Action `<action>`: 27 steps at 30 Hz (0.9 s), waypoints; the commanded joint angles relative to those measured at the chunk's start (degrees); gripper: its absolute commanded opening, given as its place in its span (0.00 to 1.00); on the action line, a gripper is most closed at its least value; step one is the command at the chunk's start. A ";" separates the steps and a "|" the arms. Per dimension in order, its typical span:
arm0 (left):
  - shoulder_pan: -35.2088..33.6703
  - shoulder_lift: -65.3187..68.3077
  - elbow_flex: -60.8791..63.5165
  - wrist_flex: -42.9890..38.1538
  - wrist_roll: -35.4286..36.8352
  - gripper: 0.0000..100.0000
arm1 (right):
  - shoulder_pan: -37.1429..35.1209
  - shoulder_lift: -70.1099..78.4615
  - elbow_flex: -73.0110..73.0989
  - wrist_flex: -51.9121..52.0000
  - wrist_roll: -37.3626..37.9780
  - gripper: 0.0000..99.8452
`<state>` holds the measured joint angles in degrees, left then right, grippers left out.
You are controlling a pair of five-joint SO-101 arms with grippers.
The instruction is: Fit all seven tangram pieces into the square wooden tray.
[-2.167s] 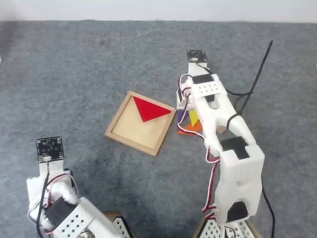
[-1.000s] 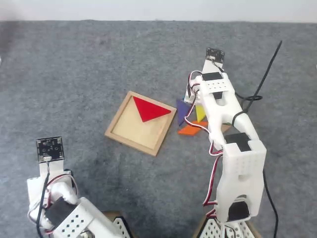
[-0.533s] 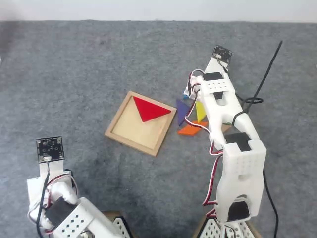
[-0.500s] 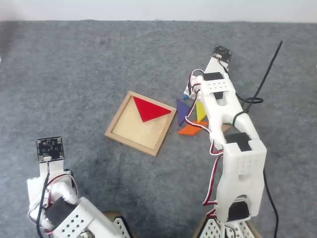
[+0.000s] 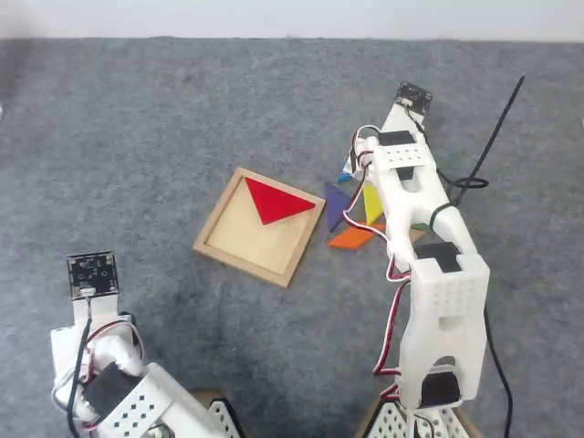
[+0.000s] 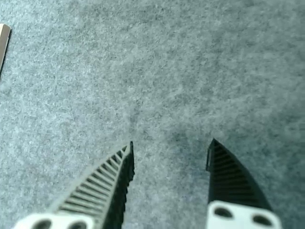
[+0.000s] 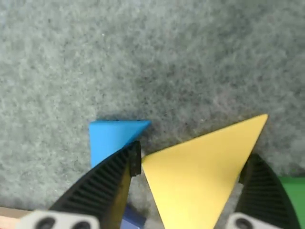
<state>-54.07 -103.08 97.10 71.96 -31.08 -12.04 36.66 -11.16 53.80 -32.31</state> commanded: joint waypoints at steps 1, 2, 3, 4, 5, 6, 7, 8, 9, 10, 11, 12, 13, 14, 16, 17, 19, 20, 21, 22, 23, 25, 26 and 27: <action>0.18 -0.79 -0.66 0.35 -0.53 0.24 | 0.04 2.51 -5.54 4.09 1.93 0.30; 0.18 -0.79 -0.66 0.35 -0.53 0.24 | 0.04 2.86 -6.42 5.58 1.93 0.30; 0.18 -0.79 -0.66 0.35 -0.53 0.24 | 0.04 3.21 -7.12 6.99 1.93 0.30; 0.18 -0.79 -0.66 0.35 -0.53 0.24 | 0.04 3.47 -7.47 8.40 1.93 0.30; 0.18 -0.79 -0.66 0.35 -0.53 0.24 | 0.04 3.56 -7.65 9.63 1.93 0.30; 0.18 -0.79 -0.66 0.35 -0.53 0.24 | 0.04 3.56 -7.74 10.51 1.93 0.30; 0.18 -0.79 -0.66 0.35 -0.53 0.24 | 0.04 3.56 -7.74 11.47 1.93 0.30; 0.18 -0.79 -0.66 0.35 -0.53 0.24 | 0.04 3.47 -7.74 12.35 1.93 0.30; 0.18 -0.79 -0.66 0.35 -0.53 0.24 | 0.04 3.47 -7.74 13.05 1.93 0.30; 0.18 -0.79 -0.66 0.35 -0.53 0.24 | 0.04 3.38 -7.74 13.67 1.93 0.30; 0.18 -0.79 -0.66 0.35 -0.53 0.24 | 0.13 3.30 -7.74 14.29 1.93 0.28; 0.18 -0.79 -0.66 0.35 -0.53 0.24 | 0.22 3.30 -7.74 14.73 2.02 0.26; 0.18 -0.79 -0.66 0.35 -0.53 0.24 | 0.22 3.30 -7.74 15.16 2.11 0.23; 0.18 -0.79 -0.66 0.35 -0.53 0.24 | 0.13 3.30 -7.74 15.69 2.73 0.19; 0.18 -0.79 -0.66 0.35 -0.53 0.24 | -0.04 3.30 -7.74 16.92 5.01 0.13; 0.18 -0.79 -0.66 0.35 -0.53 0.24 | -0.13 3.21 -7.74 17.36 5.80 0.12; 0.18 -0.79 -0.66 0.35 -0.53 0.24 | -0.04 2.42 -7.74 18.33 6.15 0.13; 0.18 -0.79 -0.66 0.35 -0.53 0.24 | 0.04 1.80 -7.74 18.86 6.24 0.13; 0.18 -0.79 -0.66 0.35 -0.53 0.24 | 0.04 0.92 -7.74 19.21 6.33 0.13; 0.18 -0.79 -0.66 0.35 -0.53 0.24 | 0.04 -0.22 -7.74 19.47 6.33 0.13; 0.18 -0.79 -0.66 0.35 -0.53 0.24 | 0.04 -1.27 -7.74 20.00 6.42 0.13; 0.18 -0.79 -0.66 0.35 -0.53 0.24 | -0.04 -4.00 -7.74 21.05 6.42 0.13; 0.18 -0.79 -0.66 0.26 -0.53 0.24 | -0.04 -5.41 -7.74 21.67 6.42 0.13; 0.18 -0.79 -0.66 0.26 -0.53 0.24 | -0.04 -6.73 -7.74 22.29 6.51 0.13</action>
<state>-54.07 -103.08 97.10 72.04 -31.08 -11.87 37.19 -17.85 73.14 -26.86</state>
